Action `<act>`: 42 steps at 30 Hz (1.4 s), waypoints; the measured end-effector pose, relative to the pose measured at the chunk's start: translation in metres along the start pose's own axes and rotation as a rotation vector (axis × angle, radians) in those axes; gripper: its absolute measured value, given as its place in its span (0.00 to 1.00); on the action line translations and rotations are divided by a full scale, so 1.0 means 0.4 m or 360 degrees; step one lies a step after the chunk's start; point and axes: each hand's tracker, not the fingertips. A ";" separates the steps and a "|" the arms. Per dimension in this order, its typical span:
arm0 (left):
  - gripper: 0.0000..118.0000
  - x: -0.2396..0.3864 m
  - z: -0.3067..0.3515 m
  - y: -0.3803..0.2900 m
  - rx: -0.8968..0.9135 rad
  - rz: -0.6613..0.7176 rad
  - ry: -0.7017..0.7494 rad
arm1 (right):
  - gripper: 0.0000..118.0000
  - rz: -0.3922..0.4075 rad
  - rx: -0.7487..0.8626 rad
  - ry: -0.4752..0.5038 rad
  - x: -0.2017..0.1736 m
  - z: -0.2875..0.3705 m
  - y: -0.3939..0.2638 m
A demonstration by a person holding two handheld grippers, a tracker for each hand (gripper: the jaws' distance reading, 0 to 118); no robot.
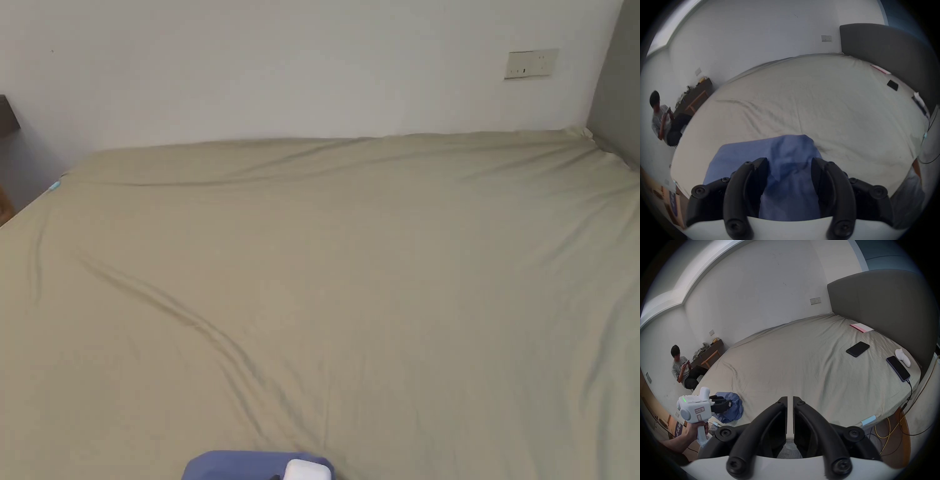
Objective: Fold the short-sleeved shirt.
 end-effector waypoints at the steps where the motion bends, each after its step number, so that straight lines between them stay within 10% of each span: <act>1: 0.49 -0.010 0.004 -0.005 -0.0013 0.0049 -0.0052 | 0.07 -0.0002 -0.0001 0.0003 0.000 -0.001 0.002; 9: 0.49 -0.324 0.151 -0.016 0.0137 0.0897 -0.0759 | 0.07 0.0083 0.0059 0.0068 -0.051 -0.019 0.054; 14: 0.37 -0.600 0.298 -0.037 0.0389 0.1187 -0.0740 | 0.07 0.0258 0.0153 0.0218 -0.163 -0.061 0.115; 17: 0.00 -0.696 0.379 -0.071 0.0494 0.1178 -0.0508 | 0.07 0.0333 0.0174 0.0412 -0.255 -0.103 0.137; 28: 0.00 -0.753 0.363 -0.200 0.0426 0.1401 -0.0555 | 0.07 0.0523 -0.0396 0.0877 -0.658 -0.542 -0.083; 29: 0.07 -0.751 0.349 -0.198 0.0393 0.1409 -0.0612 | 0.07 0.0493 -0.0488 0.0896 -0.669 -0.590 -0.127; 32: 0.98 -0.750 0.284 -0.185 0.0241 0.1404 -0.0734 | 0.05 0.0485 -0.0672 0.0811 -0.644 -0.689 -0.254; 42: 0.96 -0.677 -0.056 -0.132 -0.0259 0.1269 -0.1143 | 0.05 0.0233 -0.0523 0.1202 -0.490 -0.693 -0.260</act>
